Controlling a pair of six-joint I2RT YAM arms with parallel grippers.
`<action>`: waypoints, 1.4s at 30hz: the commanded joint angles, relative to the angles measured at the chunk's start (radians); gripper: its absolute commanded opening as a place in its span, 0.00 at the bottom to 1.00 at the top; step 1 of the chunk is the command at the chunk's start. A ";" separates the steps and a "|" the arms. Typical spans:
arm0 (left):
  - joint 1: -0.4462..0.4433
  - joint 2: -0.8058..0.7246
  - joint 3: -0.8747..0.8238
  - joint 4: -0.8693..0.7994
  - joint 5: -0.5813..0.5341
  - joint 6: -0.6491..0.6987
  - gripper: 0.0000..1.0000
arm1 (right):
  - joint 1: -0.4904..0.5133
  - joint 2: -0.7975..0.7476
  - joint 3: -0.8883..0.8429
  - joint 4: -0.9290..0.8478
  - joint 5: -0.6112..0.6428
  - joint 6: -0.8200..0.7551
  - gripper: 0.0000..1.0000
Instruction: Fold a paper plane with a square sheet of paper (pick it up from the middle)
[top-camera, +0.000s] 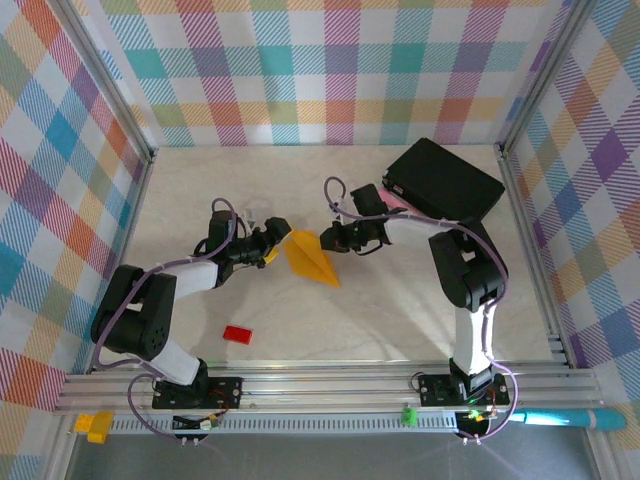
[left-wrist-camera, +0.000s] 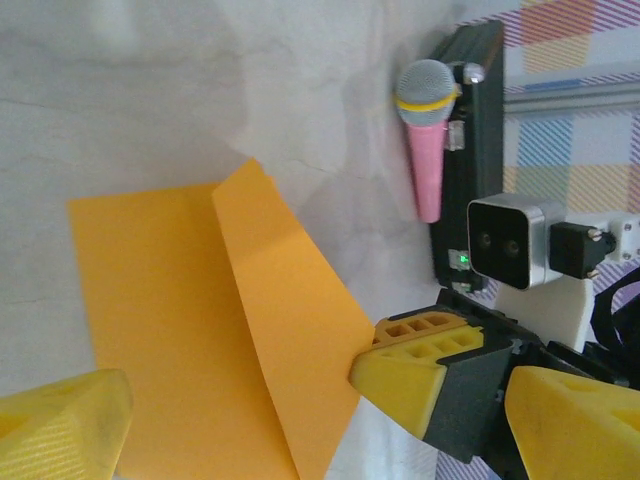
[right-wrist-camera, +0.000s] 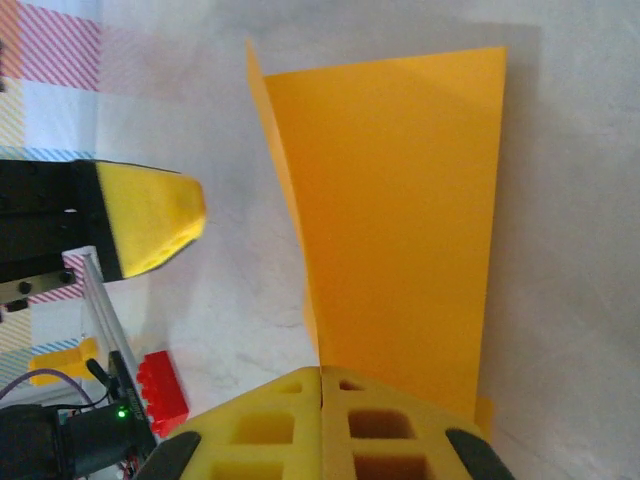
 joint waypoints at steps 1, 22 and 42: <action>-0.019 -0.058 0.027 0.051 0.032 0.019 0.96 | -0.016 -0.091 -0.026 0.155 -0.013 0.073 0.01; -0.103 -0.075 0.094 0.209 0.101 -0.130 0.83 | -0.063 -0.176 -0.026 0.369 -0.129 0.416 0.00; -0.117 0.042 0.142 0.318 0.241 -0.142 0.52 | -0.063 -0.155 -0.044 0.491 -0.212 0.571 0.01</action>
